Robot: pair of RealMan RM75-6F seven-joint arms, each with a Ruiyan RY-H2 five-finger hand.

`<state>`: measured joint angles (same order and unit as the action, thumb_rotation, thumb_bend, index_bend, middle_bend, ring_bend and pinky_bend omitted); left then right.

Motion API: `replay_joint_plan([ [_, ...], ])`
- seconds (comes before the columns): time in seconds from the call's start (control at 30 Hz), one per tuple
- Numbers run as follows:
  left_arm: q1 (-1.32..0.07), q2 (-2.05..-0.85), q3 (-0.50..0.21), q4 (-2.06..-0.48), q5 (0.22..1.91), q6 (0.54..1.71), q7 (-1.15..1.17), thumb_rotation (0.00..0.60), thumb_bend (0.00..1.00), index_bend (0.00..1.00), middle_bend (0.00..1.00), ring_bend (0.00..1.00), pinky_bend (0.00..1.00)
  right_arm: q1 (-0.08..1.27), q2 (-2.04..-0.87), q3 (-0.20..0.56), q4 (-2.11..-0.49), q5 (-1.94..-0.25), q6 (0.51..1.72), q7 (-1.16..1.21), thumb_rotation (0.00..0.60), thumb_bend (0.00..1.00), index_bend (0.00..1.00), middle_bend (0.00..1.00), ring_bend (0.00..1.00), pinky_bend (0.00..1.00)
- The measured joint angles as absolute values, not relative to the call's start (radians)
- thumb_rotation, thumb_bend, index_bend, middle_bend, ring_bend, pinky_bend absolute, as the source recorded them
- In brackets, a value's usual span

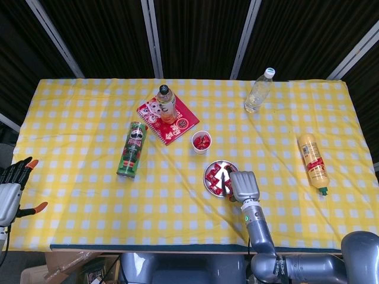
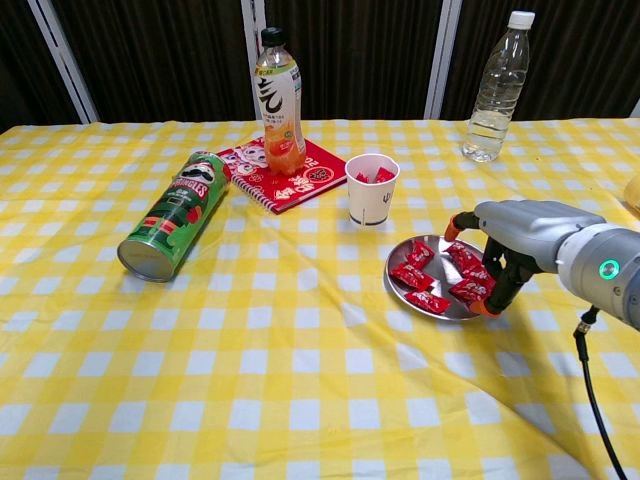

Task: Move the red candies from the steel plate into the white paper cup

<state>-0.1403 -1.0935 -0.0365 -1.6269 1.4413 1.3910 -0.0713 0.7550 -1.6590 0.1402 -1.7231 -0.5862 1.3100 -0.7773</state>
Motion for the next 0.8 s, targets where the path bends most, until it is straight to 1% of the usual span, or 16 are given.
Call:
replay_joint_plan([
  [0.07, -0.141, -1.093, -0.036, -1.627, 1.442, 1.389, -0.073, 0.600, 0.03, 0.00, 0.00, 0.00, 0.00, 0.753, -1.661, 0.146, -1.714, -0.578, 1.309, -0.778, 0.600, 0.30, 0.21, 0.82, 0.91, 0.92],
  [0.17, -0.141, -1.091, -0.037, -1.630, 1.440, 1.386, -0.074, 0.600, 0.03, 0.00, 0.00, 0.00, 0.00, 0.749, -1.662, 0.157, -1.699, -0.562, 1.301, -0.777, 0.600, 0.30, 0.26, 0.82, 0.91, 0.92],
  [0.27, -0.142, -1.090, -0.037, -1.633, 1.438, 1.383, -0.074, 0.600, 0.03, 0.00, 0.00, 0.00, 0.00, 0.746, -1.664, 0.162, -1.686, -0.552, 1.292, -0.775, 0.600, 0.30, 0.29, 0.82, 0.91, 0.92],
  [0.5, -0.144, -1.086, -0.040, -1.646, 1.430, 1.376, -0.068, 0.600, 0.03, 0.00, 0.00, 0.00, 0.00, 0.736, -1.676, 0.174, -1.677, -0.567, 1.275, -0.746, 0.600, 0.30, 0.29, 0.82, 0.91, 0.92],
  [0.8, -0.144, -1.083, -0.041, -1.651, 1.426, 1.371, -0.067, 0.600, 0.03, 0.00, 0.00, 0.00, 0.00, 0.729, -1.711, 0.189, -1.664, -0.610, 1.290, -0.721, 0.600, 0.30, 0.29, 0.82, 0.91, 0.92],
])
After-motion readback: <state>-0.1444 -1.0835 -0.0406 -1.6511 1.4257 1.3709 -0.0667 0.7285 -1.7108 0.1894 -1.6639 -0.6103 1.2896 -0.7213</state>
